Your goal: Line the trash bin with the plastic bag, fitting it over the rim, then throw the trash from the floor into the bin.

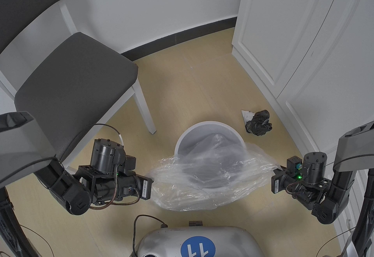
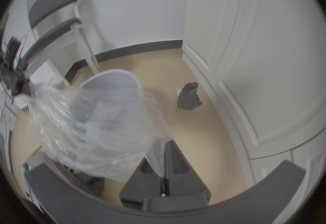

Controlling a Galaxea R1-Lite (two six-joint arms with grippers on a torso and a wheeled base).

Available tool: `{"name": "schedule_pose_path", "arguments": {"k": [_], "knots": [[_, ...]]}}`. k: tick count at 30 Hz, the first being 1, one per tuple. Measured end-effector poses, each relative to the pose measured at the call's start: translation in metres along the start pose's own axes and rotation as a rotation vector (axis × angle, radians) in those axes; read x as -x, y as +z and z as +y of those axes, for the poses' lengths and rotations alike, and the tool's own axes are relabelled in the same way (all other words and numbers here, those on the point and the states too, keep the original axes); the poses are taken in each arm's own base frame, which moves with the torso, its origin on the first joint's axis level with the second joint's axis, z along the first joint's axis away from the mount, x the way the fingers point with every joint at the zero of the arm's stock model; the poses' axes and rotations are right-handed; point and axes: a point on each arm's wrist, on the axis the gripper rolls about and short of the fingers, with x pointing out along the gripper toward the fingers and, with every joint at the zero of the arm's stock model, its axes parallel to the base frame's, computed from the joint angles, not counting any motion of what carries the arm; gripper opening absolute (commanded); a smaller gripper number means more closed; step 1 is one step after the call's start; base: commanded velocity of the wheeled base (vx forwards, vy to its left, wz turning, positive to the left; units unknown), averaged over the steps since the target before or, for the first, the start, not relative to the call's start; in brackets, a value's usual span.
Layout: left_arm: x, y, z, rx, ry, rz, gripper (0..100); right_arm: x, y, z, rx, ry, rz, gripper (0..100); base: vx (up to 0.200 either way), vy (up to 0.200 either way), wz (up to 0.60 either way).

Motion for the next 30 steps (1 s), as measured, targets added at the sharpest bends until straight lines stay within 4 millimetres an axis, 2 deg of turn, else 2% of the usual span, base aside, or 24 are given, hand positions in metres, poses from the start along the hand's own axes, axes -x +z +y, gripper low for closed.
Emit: {"name": "schedule_pose_path", "arguments": {"k": [5,13,18,23,30], "knots": [[0.008,0.001,0.002,-0.049,-0.014,0.012,0,0.013,-0.009,-0.006,0.060,0.004,0.052,0,0.000,0.000,0.00],[0.010,-0.006,0.002,-0.076,-0.016,0.039,0,0.023,-0.015,-0.012,0.112,0.041,0.088,0,0.000,0.000,0.00],[0.009,-0.012,-0.005,-0.090,-0.059,0.068,0,0.027,-0.018,-0.015,0.133,0.043,0.104,0,0.000,0.000,0.00],[0.011,-0.020,-0.005,-0.137,-0.080,0.129,0,0.029,-0.020,-0.016,0.155,0.044,0.115,0,0.000,0.000,0.00],[0.007,-0.020,-0.005,-0.145,-0.070,0.126,0,0.023,-0.027,-0.015,0.168,0.044,0.135,0,0.000,0.000,0.00]]}}
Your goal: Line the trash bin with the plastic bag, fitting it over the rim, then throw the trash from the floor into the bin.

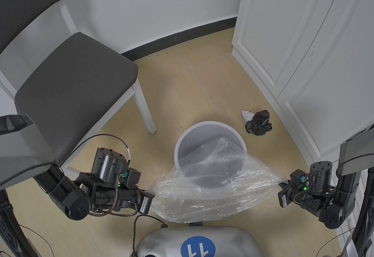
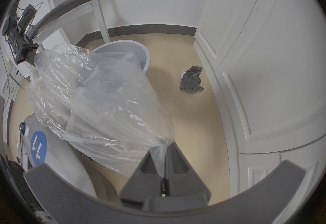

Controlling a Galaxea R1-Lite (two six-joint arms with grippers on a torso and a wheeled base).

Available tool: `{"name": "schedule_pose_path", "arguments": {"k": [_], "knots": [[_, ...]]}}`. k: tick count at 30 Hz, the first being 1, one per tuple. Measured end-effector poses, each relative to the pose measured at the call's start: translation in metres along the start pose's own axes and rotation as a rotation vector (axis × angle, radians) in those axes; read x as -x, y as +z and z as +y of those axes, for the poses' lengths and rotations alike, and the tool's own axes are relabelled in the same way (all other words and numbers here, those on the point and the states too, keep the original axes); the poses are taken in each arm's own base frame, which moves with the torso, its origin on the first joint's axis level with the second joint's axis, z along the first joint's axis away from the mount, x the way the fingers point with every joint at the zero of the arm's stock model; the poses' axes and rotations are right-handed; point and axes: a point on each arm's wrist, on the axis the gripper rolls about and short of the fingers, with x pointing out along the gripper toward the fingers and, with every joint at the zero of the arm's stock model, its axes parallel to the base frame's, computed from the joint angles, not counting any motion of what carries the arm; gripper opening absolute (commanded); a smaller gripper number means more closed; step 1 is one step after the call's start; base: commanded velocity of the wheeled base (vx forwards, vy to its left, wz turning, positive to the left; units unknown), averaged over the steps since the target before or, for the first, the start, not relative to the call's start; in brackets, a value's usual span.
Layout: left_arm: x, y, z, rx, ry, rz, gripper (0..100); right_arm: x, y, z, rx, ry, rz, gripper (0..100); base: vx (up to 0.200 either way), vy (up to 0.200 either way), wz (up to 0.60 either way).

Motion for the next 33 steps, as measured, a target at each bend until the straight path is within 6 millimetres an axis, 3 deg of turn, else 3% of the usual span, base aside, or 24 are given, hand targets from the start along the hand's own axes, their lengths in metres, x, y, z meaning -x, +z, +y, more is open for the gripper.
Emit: {"name": "schedule_pose_path", "arguments": {"k": [5,9,18,25,33], "knots": [[-0.017,0.006,0.005,-0.003,0.102,-0.061,0,-0.020,-0.007,0.006,-0.018,-0.006,0.028,0,0.000,0.000,0.00],[-0.031,0.019,0.009,0.004,0.176,-0.216,0,-0.036,-0.007,0.011,-0.076,-0.021,0.018,0,0.000,0.000,0.00],[-0.054,0.036,0.020,0.077,0.245,-0.473,0,-0.071,0.015,0.021,-0.257,-0.064,-0.103,0,0.000,0.000,0.00],[-0.058,0.041,0.032,0.134,0.263,-0.513,0,-0.076,0.017,0.019,-0.265,-0.081,-0.115,0,0.000,0.000,0.00],[-0.055,0.034,0.042,0.107,0.298,-0.471,0,-0.071,0.004,0.009,-0.174,-0.111,-0.056,0,0.000,0.000,0.00]]}}
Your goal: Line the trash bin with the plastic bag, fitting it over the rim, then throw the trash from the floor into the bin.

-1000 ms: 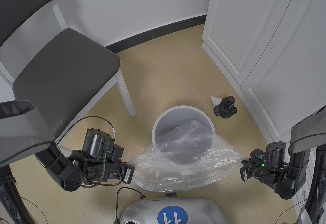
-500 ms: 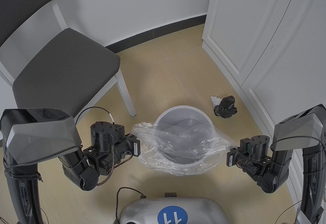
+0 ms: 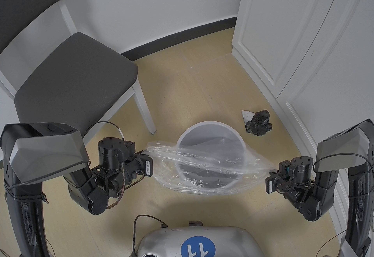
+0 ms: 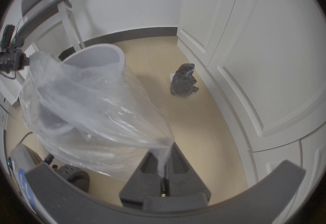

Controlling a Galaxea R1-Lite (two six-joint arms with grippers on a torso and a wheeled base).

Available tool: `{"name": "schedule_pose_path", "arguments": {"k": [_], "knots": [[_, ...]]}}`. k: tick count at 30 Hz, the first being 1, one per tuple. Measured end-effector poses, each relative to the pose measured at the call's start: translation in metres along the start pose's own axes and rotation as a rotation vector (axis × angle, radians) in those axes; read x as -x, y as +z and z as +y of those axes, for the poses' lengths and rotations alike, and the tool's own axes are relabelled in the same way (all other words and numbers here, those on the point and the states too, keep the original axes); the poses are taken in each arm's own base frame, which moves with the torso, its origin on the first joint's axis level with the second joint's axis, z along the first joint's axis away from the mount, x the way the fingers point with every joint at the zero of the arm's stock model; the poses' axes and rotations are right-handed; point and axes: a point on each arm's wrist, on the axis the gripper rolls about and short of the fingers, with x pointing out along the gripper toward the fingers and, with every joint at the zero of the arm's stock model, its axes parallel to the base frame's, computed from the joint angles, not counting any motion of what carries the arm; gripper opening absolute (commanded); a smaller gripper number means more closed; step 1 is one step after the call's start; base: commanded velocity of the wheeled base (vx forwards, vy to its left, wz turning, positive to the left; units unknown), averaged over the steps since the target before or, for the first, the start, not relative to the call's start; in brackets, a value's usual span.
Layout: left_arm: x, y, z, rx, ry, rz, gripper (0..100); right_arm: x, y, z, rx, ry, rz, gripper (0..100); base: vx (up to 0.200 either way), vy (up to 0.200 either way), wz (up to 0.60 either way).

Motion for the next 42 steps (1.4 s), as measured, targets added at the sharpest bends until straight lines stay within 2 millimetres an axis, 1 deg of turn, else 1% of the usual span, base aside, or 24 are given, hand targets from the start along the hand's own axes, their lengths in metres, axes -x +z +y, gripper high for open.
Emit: {"name": "schedule_pose_path", "arguments": {"k": [6,14,15,21,25,30,35,42], "knots": [[0.003,-0.008,-0.001,-0.022,-0.006,0.034,0,0.004,-0.007,-0.004,0.023,-0.009,0.035,0,0.000,0.000,0.00],[0.003,-0.007,-0.005,-0.018,-0.020,0.022,0,0.005,-0.008,-0.005,0.022,-0.006,0.041,0,0.000,0.000,0.00],[0.003,-0.007,-0.005,-0.016,-0.021,0.018,0,0.005,-0.008,-0.005,0.022,-0.003,0.041,100,0.000,0.000,0.00],[0.006,-0.001,-0.010,0.006,-0.035,-0.003,0,0.011,-0.006,-0.006,0.014,0.027,0.039,100,0.000,0.000,0.00],[0.007,0.002,-0.013,0.014,-0.044,-0.010,0,0.021,-0.003,-0.006,-0.003,0.122,0.036,100,0.000,0.000,0.00],[0.008,0.003,-0.015,0.015,-0.049,-0.014,0,0.037,-0.004,-0.013,-0.015,0.258,0.048,100,0.000,0.000,0.00],[0.007,0.004,-0.015,0.017,-0.048,-0.018,0,0.051,-0.006,-0.027,-0.016,0.408,0.053,100,0.000,0.000,0.00],[0.004,0.003,-0.012,0.020,-0.037,-0.015,0,0.061,-0.013,-0.054,-0.051,0.609,0.031,100,0.000,0.000,0.00]]}}
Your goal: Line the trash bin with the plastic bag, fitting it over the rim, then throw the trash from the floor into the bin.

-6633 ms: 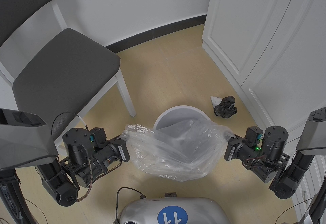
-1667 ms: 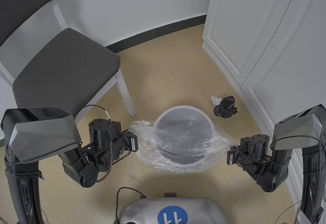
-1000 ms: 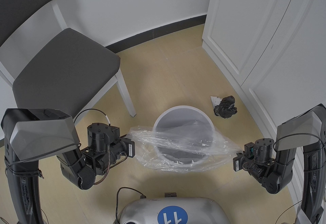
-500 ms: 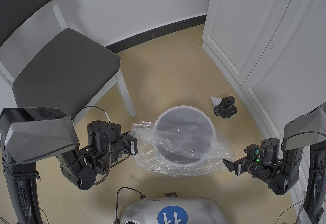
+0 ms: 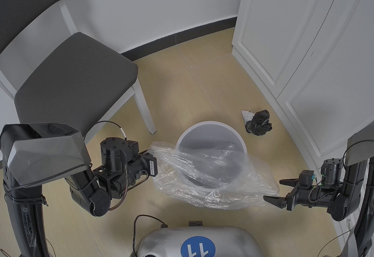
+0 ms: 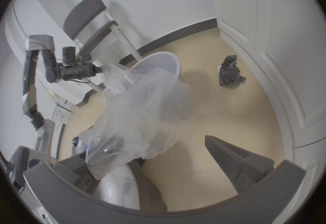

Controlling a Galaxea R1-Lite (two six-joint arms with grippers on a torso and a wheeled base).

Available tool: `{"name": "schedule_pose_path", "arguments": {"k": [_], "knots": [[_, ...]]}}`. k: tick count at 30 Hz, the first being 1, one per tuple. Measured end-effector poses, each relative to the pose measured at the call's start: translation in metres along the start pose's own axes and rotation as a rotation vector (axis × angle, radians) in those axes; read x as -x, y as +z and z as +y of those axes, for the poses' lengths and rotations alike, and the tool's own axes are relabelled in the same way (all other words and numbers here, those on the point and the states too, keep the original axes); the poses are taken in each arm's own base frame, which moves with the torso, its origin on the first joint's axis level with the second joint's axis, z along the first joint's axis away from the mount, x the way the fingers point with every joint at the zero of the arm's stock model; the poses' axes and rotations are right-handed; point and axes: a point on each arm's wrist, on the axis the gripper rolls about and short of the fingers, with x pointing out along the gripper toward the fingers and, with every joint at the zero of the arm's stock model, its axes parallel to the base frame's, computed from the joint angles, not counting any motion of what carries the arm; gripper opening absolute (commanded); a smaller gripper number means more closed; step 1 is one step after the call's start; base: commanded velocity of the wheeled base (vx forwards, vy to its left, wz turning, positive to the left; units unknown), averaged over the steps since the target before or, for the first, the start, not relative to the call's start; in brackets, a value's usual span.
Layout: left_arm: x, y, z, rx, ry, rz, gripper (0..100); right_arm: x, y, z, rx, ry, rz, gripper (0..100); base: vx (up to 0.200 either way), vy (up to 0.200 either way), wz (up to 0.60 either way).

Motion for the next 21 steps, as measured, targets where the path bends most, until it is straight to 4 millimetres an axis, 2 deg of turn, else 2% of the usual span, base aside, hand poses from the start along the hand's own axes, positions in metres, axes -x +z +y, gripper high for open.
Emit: {"name": "schedule_pose_path", "arguments": {"k": [7,13,21], "knots": [[-0.008,-0.006,0.007,0.000,0.026,0.011,0,0.020,-0.016,-0.028,0.021,0.168,-0.063,100,0.000,0.000,0.00],[-0.020,-0.016,0.019,0.004,0.060,0.031,0,0.028,-0.035,-0.053,0.009,0.165,-0.089,100,0.000,0.000,0.00],[-0.026,-0.023,0.026,0.010,0.079,0.045,0,0.027,-0.044,-0.061,-0.024,0.146,-0.079,100,0.000,0.000,0.00]]}}
